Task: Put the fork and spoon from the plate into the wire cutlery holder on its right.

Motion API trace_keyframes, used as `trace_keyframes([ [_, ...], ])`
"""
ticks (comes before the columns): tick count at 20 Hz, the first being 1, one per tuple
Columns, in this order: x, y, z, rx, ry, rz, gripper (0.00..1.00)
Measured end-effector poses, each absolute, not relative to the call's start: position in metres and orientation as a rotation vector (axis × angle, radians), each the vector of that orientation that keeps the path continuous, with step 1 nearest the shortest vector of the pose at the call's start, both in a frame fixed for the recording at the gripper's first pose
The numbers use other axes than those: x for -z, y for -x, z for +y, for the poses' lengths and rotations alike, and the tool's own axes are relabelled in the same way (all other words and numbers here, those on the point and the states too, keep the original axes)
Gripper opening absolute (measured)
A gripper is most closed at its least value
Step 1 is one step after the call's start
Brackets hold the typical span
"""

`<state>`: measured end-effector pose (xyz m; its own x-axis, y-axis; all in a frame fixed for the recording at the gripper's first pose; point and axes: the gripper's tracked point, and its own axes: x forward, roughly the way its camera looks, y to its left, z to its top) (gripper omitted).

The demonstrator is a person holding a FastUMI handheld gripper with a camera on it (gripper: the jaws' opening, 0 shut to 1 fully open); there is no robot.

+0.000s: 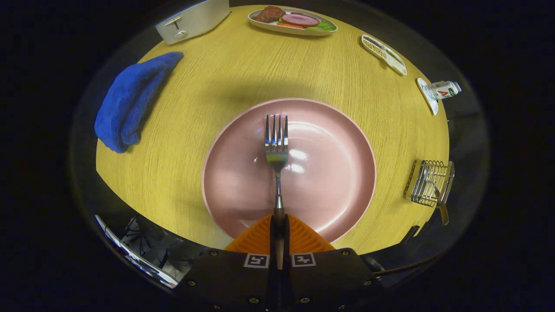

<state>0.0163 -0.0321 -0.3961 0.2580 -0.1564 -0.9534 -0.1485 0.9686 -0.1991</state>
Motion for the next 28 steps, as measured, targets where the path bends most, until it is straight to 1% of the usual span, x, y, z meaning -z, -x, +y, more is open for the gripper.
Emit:
trace_keyframes([
  [6, 0.365, -0.022, -0.054, 0.065, 0.271, 1.286, 0.05],
  [14, 0.317, -0.027, -0.099, 0.188, 0.244, 1.238, 0.05],
  [28, 0.253, 0.002, -0.209, 0.461, 0.147, 1.263, 0.05],
])
